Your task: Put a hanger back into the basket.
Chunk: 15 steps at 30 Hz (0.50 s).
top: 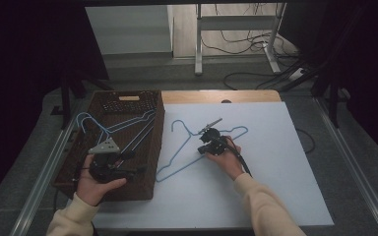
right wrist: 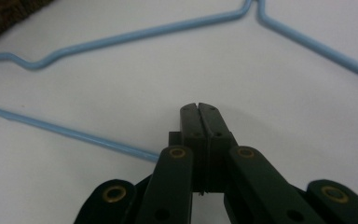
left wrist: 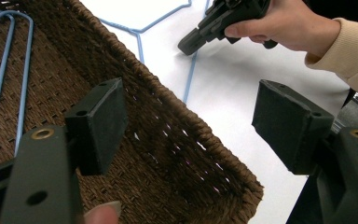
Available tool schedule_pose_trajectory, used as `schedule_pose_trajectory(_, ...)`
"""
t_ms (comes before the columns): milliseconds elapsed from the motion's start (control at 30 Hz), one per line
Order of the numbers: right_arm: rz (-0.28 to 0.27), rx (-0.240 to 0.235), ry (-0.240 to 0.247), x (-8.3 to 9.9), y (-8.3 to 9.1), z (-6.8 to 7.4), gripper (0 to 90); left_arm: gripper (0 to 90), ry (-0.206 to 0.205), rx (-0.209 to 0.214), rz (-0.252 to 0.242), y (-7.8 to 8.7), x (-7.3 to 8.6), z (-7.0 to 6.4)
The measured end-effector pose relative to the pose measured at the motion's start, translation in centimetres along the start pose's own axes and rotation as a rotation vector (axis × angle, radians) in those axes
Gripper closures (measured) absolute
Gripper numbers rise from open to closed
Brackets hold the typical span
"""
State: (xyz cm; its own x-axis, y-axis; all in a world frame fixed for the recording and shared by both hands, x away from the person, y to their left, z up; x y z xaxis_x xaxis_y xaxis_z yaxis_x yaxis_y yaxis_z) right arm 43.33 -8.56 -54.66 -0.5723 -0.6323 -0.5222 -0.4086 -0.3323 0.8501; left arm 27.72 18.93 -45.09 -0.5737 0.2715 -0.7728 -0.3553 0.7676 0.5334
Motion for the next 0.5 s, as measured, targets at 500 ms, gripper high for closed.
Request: schedule_pose_trajectory(500,0.041,0.009,-0.025,2.4,1.7,-0.4,90.0,25.5,0.005,-0.004,0.003,0.2,0.0,0.0)
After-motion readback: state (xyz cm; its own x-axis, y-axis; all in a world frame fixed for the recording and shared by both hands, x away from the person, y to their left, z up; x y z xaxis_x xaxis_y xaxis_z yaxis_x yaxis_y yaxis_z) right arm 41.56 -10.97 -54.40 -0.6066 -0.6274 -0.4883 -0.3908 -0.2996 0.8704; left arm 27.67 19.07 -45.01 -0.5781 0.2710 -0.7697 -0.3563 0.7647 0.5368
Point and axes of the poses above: each handheld gripper's, and its own axes: y roughly backward along the jaws, x roughly out of its underside, z roughly to its left, the point moved 4 cm from there along -y, roughly forward along the jaws, and after that the axes turned 10 degrees about x, right-handed, at the moved point
